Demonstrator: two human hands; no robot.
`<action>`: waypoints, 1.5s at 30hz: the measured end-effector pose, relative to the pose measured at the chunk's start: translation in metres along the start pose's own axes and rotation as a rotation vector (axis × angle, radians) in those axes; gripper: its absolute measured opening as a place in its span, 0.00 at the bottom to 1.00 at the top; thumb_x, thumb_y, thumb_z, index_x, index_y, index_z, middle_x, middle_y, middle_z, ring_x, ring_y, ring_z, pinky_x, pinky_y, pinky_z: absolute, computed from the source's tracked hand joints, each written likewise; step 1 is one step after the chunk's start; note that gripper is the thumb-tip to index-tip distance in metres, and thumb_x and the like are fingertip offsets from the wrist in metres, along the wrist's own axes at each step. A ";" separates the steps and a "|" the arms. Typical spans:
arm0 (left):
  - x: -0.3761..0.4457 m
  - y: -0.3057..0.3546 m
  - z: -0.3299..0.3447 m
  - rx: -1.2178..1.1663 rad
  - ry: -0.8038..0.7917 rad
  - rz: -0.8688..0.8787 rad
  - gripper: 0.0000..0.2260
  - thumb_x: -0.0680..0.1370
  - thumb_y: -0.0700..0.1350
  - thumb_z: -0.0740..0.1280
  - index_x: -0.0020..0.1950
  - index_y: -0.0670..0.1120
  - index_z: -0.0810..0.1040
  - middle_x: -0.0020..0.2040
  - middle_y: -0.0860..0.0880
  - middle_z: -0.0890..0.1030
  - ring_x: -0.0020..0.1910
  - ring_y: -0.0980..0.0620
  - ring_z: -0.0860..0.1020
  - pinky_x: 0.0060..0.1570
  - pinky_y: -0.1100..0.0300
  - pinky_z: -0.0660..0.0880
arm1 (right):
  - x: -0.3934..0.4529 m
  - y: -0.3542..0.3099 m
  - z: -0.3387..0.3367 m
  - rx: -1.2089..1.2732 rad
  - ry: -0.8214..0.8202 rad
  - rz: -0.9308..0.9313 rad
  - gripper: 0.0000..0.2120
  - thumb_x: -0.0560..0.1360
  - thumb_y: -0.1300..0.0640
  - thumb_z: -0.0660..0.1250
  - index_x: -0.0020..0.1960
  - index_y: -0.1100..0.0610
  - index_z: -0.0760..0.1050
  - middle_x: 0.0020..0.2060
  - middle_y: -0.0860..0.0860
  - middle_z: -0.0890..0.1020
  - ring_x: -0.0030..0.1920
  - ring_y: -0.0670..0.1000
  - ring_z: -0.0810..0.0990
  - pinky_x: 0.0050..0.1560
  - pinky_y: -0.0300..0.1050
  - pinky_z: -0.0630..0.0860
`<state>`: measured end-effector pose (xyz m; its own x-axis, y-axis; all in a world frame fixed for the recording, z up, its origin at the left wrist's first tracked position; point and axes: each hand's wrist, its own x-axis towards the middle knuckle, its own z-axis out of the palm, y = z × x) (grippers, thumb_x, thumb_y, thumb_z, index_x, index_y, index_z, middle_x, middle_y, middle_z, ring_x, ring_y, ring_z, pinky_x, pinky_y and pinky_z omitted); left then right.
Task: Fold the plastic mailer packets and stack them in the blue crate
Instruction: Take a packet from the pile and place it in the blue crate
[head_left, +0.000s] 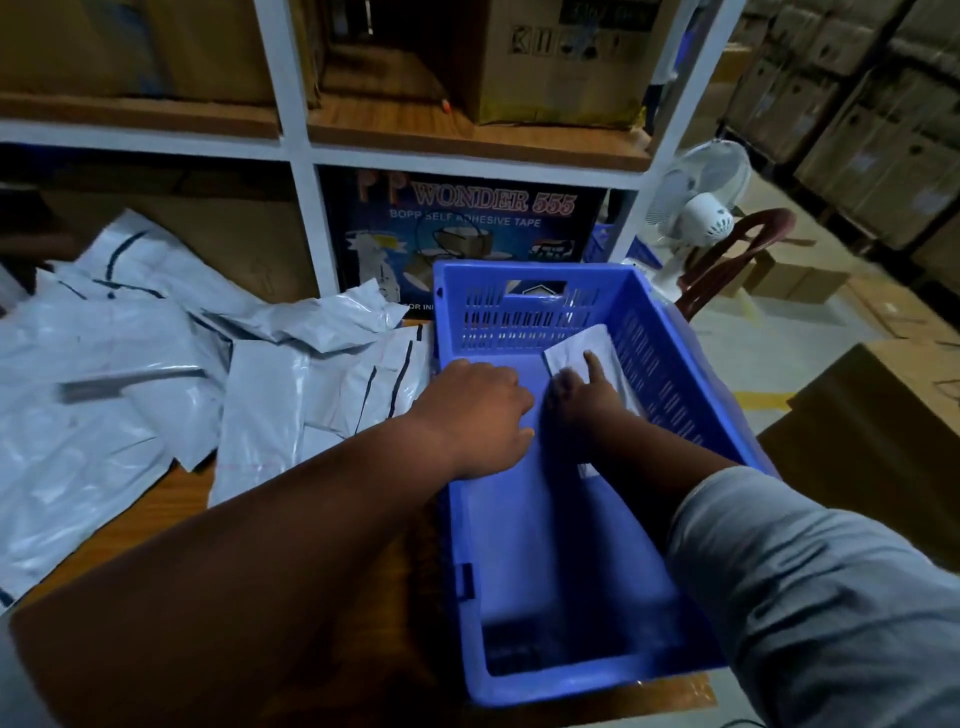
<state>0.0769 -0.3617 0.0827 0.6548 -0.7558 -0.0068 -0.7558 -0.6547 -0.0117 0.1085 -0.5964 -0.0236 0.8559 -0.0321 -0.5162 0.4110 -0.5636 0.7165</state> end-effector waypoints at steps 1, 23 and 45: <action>0.001 0.000 0.001 0.001 0.000 0.001 0.21 0.84 0.61 0.57 0.65 0.51 0.81 0.62 0.48 0.79 0.60 0.42 0.78 0.66 0.44 0.71 | 0.003 0.005 0.003 0.100 -0.127 0.085 0.24 0.87 0.46 0.51 0.79 0.52 0.70 0.72 0.46 0.78 0.76 0.53 0.66 0.75 0.73 0.29; -0.039 -0.066 -0.022 -0.321 0.428 -0.259 0.12 0.80 0.53 0.66 0.54 0.47 0.82 0.51 0.47 0.80 0.50 0.44 0.78 0.50 0.48 0.76 | -0.103 0.059 -0.139 0.471 1.167 -0.114 0.08 0.75 0.55 0.64 0.53 0.53 0.77 0.46 0.54 0.78 0.46 0.61 0.76 0.49 0.56 0.71; -0.270 -0.213 0.097 -0.471 0.118 -0.639 0.12 0.77 0.55 0.61 0.44 0.50 0.79 0.44 0.50 0.79 0.48 0.46 0.79 0.48 0.53 0.75 | -0.009 -0.187 -0.305 1.672 0.171 0.247 0.27 0.72 0.37 0.72 0.56 0.58 0.79 0.49 0.54 0.83 0.50 0.57 0.83 0.46 0.46 0.76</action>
<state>0.0610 -0.0169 -0.0095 0.9766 -0.2121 -0.0352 -0.1746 -0.8777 0.4462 0.1196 -0.2392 -0.0103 0.9115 -0.2263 -0.3435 -0.3874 -0.7527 -0.5322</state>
